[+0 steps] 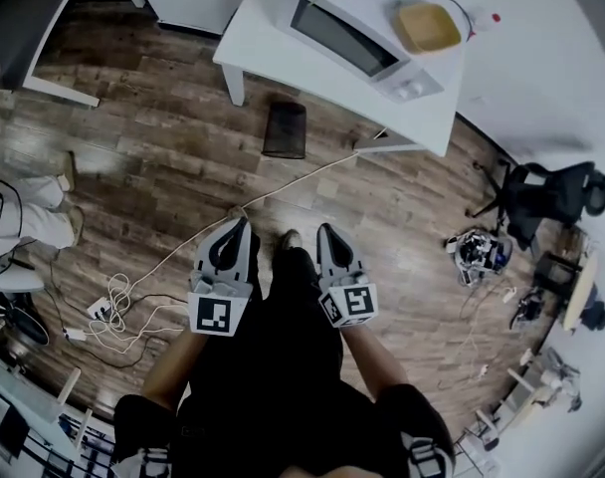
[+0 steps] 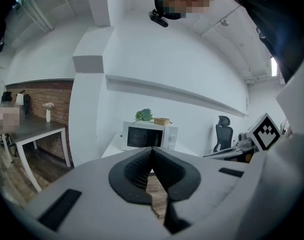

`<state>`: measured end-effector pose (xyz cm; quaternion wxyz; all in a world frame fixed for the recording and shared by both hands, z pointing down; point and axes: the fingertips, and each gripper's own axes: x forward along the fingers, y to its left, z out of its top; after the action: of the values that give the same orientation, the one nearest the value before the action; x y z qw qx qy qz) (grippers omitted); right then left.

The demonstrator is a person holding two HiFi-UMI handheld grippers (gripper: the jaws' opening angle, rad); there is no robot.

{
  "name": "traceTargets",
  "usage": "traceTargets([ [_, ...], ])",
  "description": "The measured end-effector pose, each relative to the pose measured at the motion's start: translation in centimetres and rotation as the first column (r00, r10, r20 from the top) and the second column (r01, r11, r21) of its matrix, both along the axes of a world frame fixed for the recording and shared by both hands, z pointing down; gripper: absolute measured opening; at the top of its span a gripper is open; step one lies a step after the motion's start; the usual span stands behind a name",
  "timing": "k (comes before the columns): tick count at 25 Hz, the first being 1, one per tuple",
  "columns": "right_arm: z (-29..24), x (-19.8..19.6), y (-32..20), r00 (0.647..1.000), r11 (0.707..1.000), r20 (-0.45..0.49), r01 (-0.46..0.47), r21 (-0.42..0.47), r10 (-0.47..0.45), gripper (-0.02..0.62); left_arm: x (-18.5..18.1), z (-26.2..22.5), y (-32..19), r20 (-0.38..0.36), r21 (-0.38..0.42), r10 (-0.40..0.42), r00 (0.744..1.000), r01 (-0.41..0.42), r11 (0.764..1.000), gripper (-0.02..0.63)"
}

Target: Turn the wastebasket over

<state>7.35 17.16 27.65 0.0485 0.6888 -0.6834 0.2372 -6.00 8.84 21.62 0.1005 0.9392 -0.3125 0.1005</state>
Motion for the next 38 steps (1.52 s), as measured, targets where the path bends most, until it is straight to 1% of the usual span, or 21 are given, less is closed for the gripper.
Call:
traceTargets([
  [3, 2.2, 1.0, -1.2, 0.999, 0.999, -0.001, 0.034, -0.023, -0.034, 0.032, 0.8, 1.4, -0.8, 0.008, -0.021, -0.033, 0.999, 0.033, 0.999, 0.031],
  [5, 4.0, 1.6, -2.2, 0.998, 0.997, 0.000, 0.066, -0.042, -0.066, 0.032, 1.2, 2.4, -1.8, 0.014, -0.030, -0.073, 0.997, 0.074, 0.997, 0.031],
  [6, 5.0, 2.0, -2.8, 0.996, 0.995, 0.004, 0.084, -0.052, -0.084, 0.032, 1.5, 2.9, -2.3, 0.017, -0.029, -0.093, 0.996, 0.093, 0.995, 0.031],
  [9, 8.1, 2.9, -4.5, 0.991, 0.988, 0.025, 0.135, -0.081, -0.133, 0.032, 2.7, 4.8, -3.8, 0.062, -0.004, -0.122, 0.991, 0.122, 0.993, 0.031],
  [10, 9.2, 3.2, -5.0, 0.988, 0.984, 0.034, 0.150, -0.094, -0.148, 0.032, 3.1, 5.4, -4.2, 0.067, -0.007, -0.138, 0.988, 0.139, 0.990, 0.031],
  [12, 11.5, 3.5, -5.6, 0.984, 0.976, 0.055, 0.176, -0.125, -0.171, 0.032, 3.7, 6.7, -4.9, 0.064, -0.038, -0.172, 0.983, 0.174, 0.984, 0.031],
  [15, 15.6, 4.5, -6.6, 0.980, 0.965, 0.070, 0.197, -0.173, -0.188, 0.032, 4.8, 8.5, -5.4, 0.072, -0.050, -0.180, 0.981, 0.183, 0.982, 0.031],
  [17, 18.7, 5.3, -7.1, 0.979, 0.957, 0.055, 0.203, -0.209, -0.196, 0.032, 5.8, 9.7, -5.8, 0.068, -0.040, -0.179, 0.981, 0.182, 0.982, 0.031],
  [20, 23.7, 6.2, -7.2, 0.978, 0.941, 0.036, 0.208, -0.266, -0.205, 0.032, 6.9, 11.7, -6.1, 0.047, -0.045, -0.190, 0.981, 0.192, 0.980, 0.031],
  [24, 30.6, 7.0, -6.6, 0.972, 0.914, 0.008, 0.224, -0.337, -0.235, 0.032, 7.7, 14.4, -6.0, 0.037, -0.060, -0.190, 0.981, 0.192, 0.980, 0.031],
  [27, 35.5, 7.5, -6.1, 0.970, 0.897, -0.015, 0.220, -0.384, -0.244, 0.032, 7.5, 16.4, -5.9, 0.038, -0.067, -0.186, 0.982, 0.188, 0.980, 0.031],
  [32, 43.8, 8.1, -5.6, 0.978, 0.872, -0.013, 0.182, -0.454, -0.210, 0.032, 6.8, 19.9, -6.6, 0.021, -0.075, -0.209, 0.978, 0.210, 0.975, 0.031],
  [35, 48.3, 8.6, -4.9, 0.979, 0.853, -0.023, 0.167, -0.494, -0.204, 0.034, 7.0, 21.5, -6.5, 0.013, -0.077, -0.198, 0.980, 0.199, 0.977, 0.031],
  [38, 52.8, 8.8, -4.6, 0.981, 0.832, -0.013, 0.155, -0.533, -0.192, 0.035, 7.1, 23.1, -6.7, 0.006, -0.074, -0.178, 0.984, 0.178, 0.981, 0.031],
])
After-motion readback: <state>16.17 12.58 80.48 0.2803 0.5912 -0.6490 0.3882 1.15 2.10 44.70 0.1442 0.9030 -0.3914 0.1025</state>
